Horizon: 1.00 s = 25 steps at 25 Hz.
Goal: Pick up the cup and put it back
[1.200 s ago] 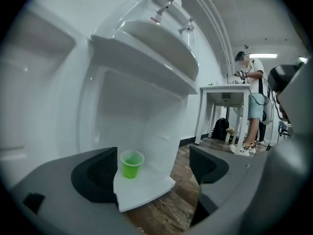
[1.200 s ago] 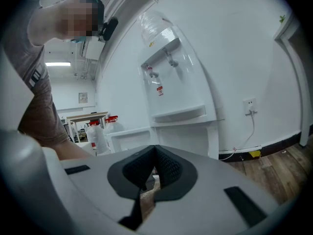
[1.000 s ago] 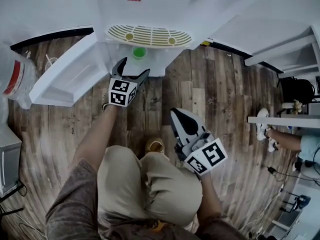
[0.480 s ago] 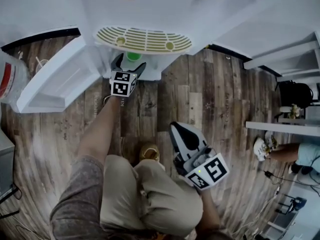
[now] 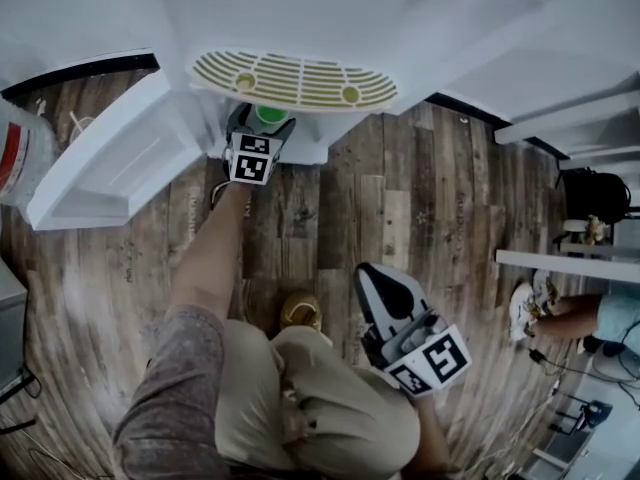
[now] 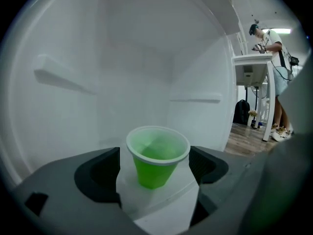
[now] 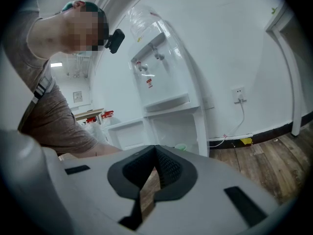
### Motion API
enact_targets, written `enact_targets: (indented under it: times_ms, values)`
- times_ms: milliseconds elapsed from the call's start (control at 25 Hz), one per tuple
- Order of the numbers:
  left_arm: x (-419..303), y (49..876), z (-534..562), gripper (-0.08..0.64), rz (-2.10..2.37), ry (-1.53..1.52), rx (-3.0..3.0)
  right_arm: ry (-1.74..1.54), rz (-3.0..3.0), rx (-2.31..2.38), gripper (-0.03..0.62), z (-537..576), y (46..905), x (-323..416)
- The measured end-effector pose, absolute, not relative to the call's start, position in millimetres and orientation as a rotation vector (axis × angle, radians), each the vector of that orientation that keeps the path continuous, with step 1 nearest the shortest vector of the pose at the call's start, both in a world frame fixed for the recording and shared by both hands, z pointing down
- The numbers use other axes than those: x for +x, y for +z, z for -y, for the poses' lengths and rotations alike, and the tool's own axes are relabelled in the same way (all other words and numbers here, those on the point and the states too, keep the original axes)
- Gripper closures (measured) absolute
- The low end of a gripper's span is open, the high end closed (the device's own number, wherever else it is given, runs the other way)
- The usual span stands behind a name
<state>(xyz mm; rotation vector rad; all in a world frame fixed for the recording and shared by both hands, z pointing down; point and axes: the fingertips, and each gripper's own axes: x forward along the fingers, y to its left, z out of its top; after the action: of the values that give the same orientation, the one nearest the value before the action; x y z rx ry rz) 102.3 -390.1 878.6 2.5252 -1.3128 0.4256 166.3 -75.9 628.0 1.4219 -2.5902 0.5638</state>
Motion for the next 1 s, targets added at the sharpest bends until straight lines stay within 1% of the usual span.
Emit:
enact_targets:
  times_ms: [160, 280, 400, 680, 1000]
  values:
    - [105.4, 876.8, 392.7, 0.142, 1.309, 0.410, 2.535, 0.568, 2.587, 1.416, 0.591, 73.8, 630.1, 167.8]
    - [103.4, 874.3, 393.7, 0.215, 1.325, 0.389, 2.519, 0.571, 2.581, 1.417, 0.591, 71.4, 631.9, 170.6]
    - [102.3, 871.7, 394.3, 0.247, 1.334, 0.378, 2.519, 0.573, 2.570, 1.416, 0.591, 70.2, 633.8, 172.5]
    - [99.7, 853.3, 387.8, 0.249, 1.329, 0.353, 2.548, 0.568, 2.578, 1.431, 0.591, 69.9, 632.3, 171.3]
    - [87.4, 810.8, 358.0, 0.250, 1.281, 0.277, 2.573, 0.538, 2.577, 1.447, 0.592, 67.7, 627.5, 165.4]
